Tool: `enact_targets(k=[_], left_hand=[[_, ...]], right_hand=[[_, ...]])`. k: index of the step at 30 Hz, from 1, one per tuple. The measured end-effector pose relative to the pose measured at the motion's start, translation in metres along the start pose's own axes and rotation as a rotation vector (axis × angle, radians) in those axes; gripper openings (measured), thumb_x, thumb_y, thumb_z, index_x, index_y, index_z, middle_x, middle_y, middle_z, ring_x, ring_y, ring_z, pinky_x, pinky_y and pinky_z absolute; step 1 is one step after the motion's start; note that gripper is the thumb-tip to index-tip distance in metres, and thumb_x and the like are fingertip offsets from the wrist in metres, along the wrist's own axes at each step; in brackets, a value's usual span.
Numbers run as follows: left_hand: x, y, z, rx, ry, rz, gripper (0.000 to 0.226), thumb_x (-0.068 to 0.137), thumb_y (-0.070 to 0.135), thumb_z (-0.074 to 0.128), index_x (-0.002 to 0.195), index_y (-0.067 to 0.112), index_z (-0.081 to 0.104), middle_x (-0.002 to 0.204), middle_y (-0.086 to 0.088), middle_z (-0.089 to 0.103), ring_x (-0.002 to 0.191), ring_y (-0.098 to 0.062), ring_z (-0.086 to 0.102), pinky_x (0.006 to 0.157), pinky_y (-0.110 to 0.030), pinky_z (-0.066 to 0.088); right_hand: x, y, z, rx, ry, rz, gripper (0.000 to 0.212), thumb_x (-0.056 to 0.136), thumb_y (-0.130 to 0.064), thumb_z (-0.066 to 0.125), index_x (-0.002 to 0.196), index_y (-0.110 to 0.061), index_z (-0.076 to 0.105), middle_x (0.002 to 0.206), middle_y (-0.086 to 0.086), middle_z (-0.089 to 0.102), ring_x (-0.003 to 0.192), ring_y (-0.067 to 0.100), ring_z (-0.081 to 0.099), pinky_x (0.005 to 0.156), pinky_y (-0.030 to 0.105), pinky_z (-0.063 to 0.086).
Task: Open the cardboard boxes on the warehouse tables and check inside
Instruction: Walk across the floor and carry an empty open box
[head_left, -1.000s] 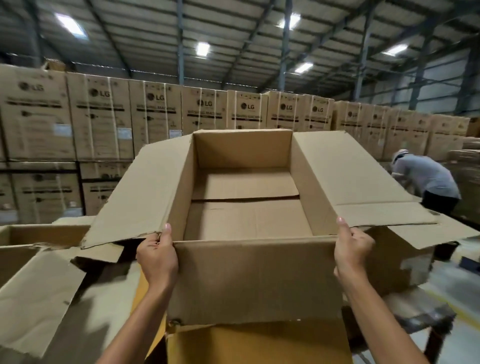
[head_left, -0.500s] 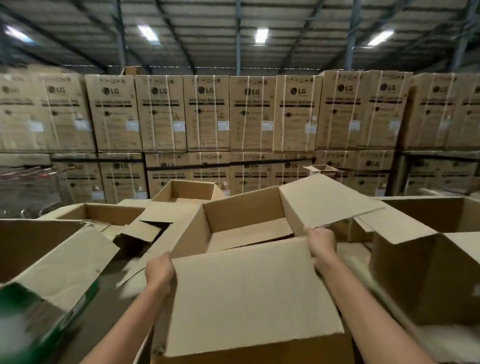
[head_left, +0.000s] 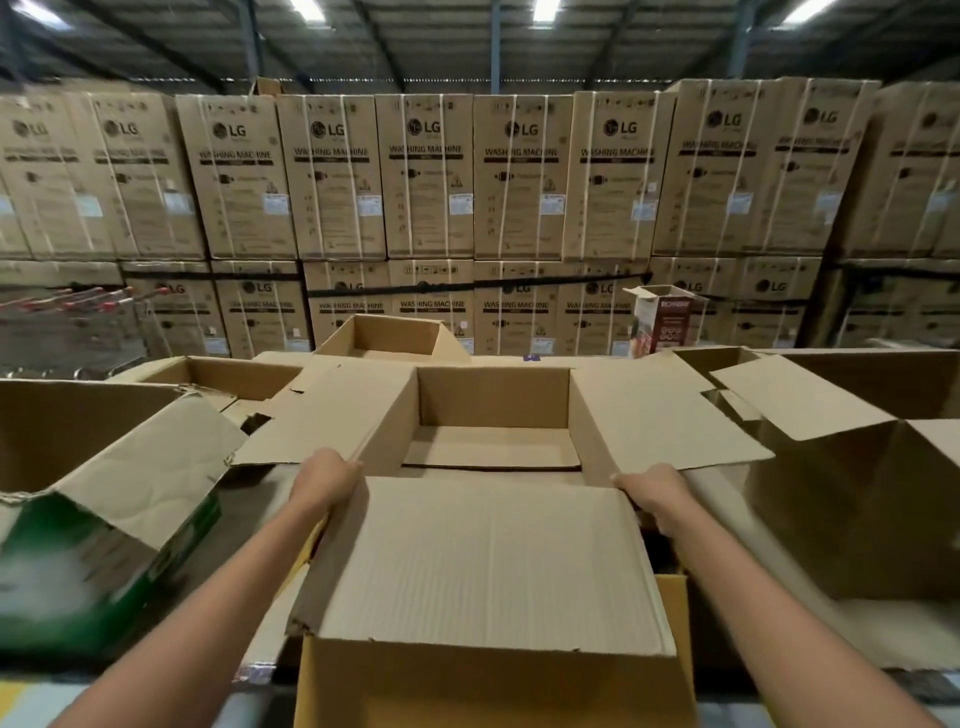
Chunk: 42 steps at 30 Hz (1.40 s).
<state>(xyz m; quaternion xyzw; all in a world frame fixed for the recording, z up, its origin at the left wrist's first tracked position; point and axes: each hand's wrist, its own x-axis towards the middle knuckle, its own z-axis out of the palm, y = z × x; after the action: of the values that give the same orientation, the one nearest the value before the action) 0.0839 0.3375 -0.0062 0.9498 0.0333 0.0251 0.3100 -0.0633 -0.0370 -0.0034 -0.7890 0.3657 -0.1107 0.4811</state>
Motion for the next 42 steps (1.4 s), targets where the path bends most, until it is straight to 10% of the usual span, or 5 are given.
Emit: enact_targets(k=[6,14,21,39,42], left_hand=[[-0.033,0.017,0.012,0.623,0.177,0.296,0.009,0.088,0.010,0.052,0.093,0.012,0.058,0.102,-0.008,0.063,0.096,-0.032,0.064,0.068,-0.032,0.042],[-0.037,0.030,0.055,0.513,-0.443,0.448,0.047,0.107,0.047,0.027,0.137,0.024,0.055,0.144,-0.008,0.055,0.132,-0.030,0.049,0.109,-0.044,0.037],[-0.031,0.041,0.053,0.655,-0.785,0.333,0.058,0.106,0.050,0.029,0.142,0.011,0.051,0.153,-0.009,0.044,0.137,-0.029,0.044,0.115,-0.044,0.030],[-0.029,0.049,0.062,0.772,-0.912,0.200,0.024,0.099,0.046,0.048,0.093,0.027,0.063,0.124,-0.008,0.064,0.106,-0.026,0.063,0.087,-0.045,0.053],[-0.038,0.056,0.048,0.735,-0.919,0.190,0.035,0.100,0.045,0.049,0.121,0.020,0.063,0.133,-0.007,0.063,0.111,-0.024,0.064,0.094,-0.045,0.051]], right_hand=[[-0.018,-0.011,-0.002,-0.927,0.273,-0.348,0.003,0.090,-0.015,0.060,0.090,-0.017,0.062,0.087,0.000,0.063,0.079,0.021,0.059,0.065,0.030,0.047],[-0.011,0.019,0.038,-0.833,-0.437,-0.469,0.047,0.104,-0.050,0.037,0.073,-0.021,0.057,0.078,-0.003,0.057,0.085,0.024,0.058,0.070,0.034,0.042],[-0.005,0.012,0.039,-0.951,-0.588,-0.356,0.051,0.103,-0.049,0.043,0.119,-0.005,0.063,0.134,0.014,0.059,0.115,0.029,0.056,0.098,0.037,0.042],[-0.005,0.019,0.025,-0.842,-0.780,-0.262,0.030,0.099,-0.049,0.051,0.092,-0.027,0.071,0.108,-0.006,0.066,0.107,0.014,0.060,0.093,0.032,0.047],[-0.009,0.010,0.018,-0.822,-0.823,-0.268,0.030,0.096,-0.051,0.057,0.106,-0.026,0.072,0.124,-0.002,0.066,0.113,0.016,0.061,0.099,0.036,0.051]])
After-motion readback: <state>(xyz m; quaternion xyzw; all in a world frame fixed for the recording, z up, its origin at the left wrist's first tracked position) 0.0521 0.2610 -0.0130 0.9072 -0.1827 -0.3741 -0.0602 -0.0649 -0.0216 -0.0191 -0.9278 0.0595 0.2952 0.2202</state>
